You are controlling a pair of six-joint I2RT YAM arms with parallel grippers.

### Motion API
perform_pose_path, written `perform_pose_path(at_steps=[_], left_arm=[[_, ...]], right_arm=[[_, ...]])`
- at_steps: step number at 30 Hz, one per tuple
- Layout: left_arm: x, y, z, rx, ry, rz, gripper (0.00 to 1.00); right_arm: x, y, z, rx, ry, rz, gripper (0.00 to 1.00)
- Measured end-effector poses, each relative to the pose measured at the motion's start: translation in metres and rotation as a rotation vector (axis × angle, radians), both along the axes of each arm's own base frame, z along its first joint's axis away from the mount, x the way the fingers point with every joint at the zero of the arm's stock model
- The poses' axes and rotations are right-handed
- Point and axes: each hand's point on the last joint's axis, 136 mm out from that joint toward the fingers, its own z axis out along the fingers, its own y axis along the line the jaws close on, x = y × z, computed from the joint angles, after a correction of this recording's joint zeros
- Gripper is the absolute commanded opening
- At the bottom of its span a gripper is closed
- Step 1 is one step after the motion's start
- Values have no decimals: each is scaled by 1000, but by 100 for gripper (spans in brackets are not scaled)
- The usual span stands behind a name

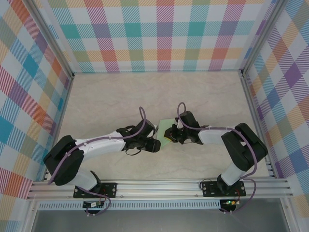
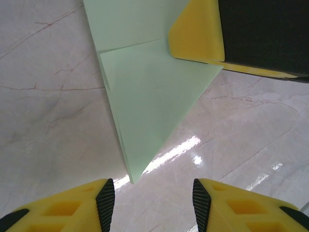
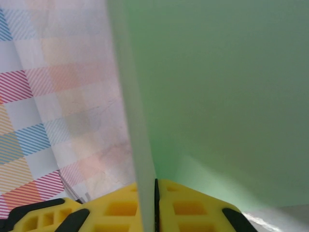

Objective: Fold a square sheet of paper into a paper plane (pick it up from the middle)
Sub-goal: Fourth fold the wing at the center of the table.

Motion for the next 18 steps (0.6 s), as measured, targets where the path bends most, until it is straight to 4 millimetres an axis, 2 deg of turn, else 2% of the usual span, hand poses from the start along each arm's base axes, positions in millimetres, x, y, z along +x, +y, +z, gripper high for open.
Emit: perform_pose_path(at_steps=[7, 18], left_arm=[[-4, -12, -8, 59, -29, -41, 49], [6, -24, -17, 206, -141, -38, 49]], right_arm=[[0, -3, 14, -4, -19, -11, 13], [-1, -3, -2, -31, 24, -8, 14]])
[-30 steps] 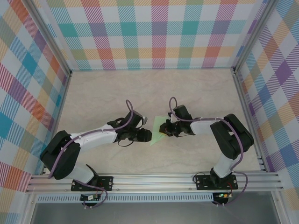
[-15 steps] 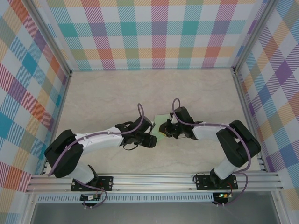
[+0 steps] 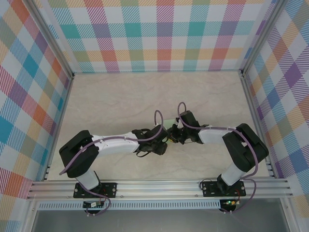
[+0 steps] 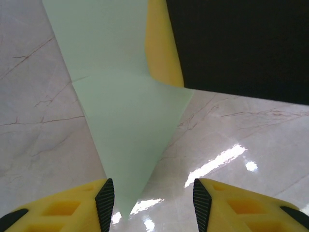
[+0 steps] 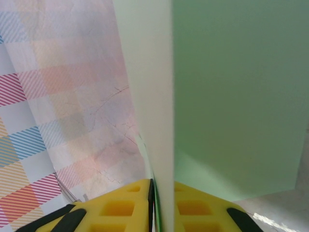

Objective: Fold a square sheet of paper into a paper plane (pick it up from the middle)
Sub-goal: Fourth fold the wing at the center of the table.

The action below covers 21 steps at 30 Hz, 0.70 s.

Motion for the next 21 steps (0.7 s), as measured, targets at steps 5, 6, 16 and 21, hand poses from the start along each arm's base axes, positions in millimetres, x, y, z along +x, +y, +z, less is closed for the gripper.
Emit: perform_pose_path(at_steps=[5, 6, 16, 21], left_arm=[[0, 3, -7, 69, -50, 8, 49], [0, 4, -6, 81, -60, 10, 49], [8, 6, -9, 132, -120, 47, 34], [8, 5, -11, 144, -130, 50, 25]], right_arm=[[5, 4, 6, 11, -15, 4, 14], [6, 4, 6, 12, -15, 4, 14], [9, 1, 8, 12, -14, 12, 16], [11, -4, 6, -2, -8, 7, 17]])
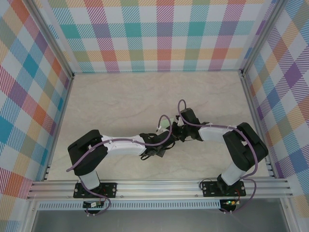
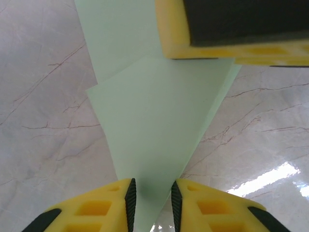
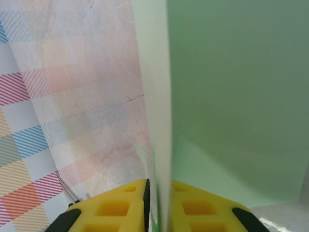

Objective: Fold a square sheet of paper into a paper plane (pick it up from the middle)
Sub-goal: Fourth fold the wing at the center of the table.

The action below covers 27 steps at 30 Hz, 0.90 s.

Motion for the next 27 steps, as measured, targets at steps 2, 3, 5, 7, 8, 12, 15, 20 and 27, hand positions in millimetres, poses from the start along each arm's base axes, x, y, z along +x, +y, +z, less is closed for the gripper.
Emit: perform_pose_path(at_steps=[2, 3, 5, 7, 8, 12, 15, 20, 27], left_arm=[[0, 0, 0, 2, -2, 1, 23], [0, 0, 0, 3, -4, 2, 22], [1, 1, 1, 5, -10, 4, 21], [2, 1, 1, 8, -17, 9, 19], [3, 2, 1, 9, -20, 11, 18], [4, 3, 0, 21, -26, 15, 14], [5, 3, -1, 26, -29, 17, 12], [5, 3, -1, 26, -31, 18, 11], [8, 2, 1, -16, -16, 24, 11]], right_arm=[[0, -2, -1, -6, 2, 1, 18], [0, -3, -1, -8, 2, 0, 18], [0, -4, -2, -12, 4, 2, 18], [0, -5, -3, -15, 5, 0, 19], [0, -5, -3, -16, 5, 1, 19], [-1, -7, -4, -25, 10, 7, 21], [-1, -7, -3, -29, 8, 12, 24], [0, -6, -1, -33, 2, 22, 32], [-3, -12, 8, -49, -16, 33, 39]])
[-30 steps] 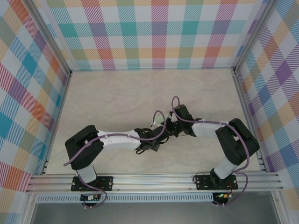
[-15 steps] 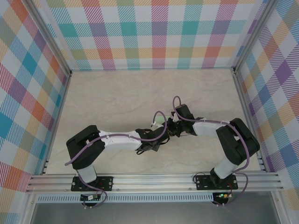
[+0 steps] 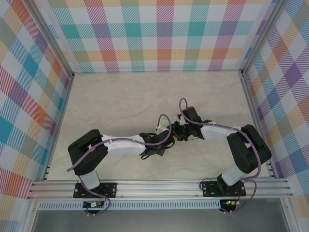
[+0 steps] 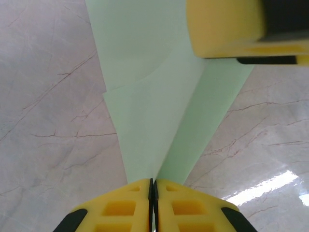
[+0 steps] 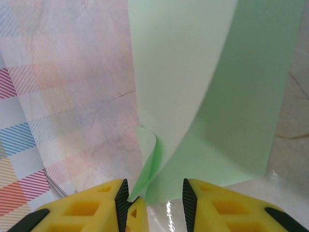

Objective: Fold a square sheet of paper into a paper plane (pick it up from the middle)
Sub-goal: Fourth fold the wing at the center of the table.

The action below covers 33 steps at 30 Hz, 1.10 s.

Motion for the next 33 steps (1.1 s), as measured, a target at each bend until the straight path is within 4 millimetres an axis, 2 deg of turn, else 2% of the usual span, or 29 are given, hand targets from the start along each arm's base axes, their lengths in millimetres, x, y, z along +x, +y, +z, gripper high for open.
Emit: perform_pose_path(at_steps=[7, 22, 29, 33], left_arm=[[2, 3, 3, -11, 0, 6, 12], [2, 4, 3, -5, 2, -4, 27], [1, 3, 2, -5, 6, -14, 28], [1, 3, 2, -1, 4, -23, 23]], right_arm=[[4, 6, 5, 22, 11, 25, 38], [3, 14, -3, 38, 61, 51, 38], [4, 13, -4, 36, 61, 49, 39], [3, 12, -5, 31, 64, 47, 39]])
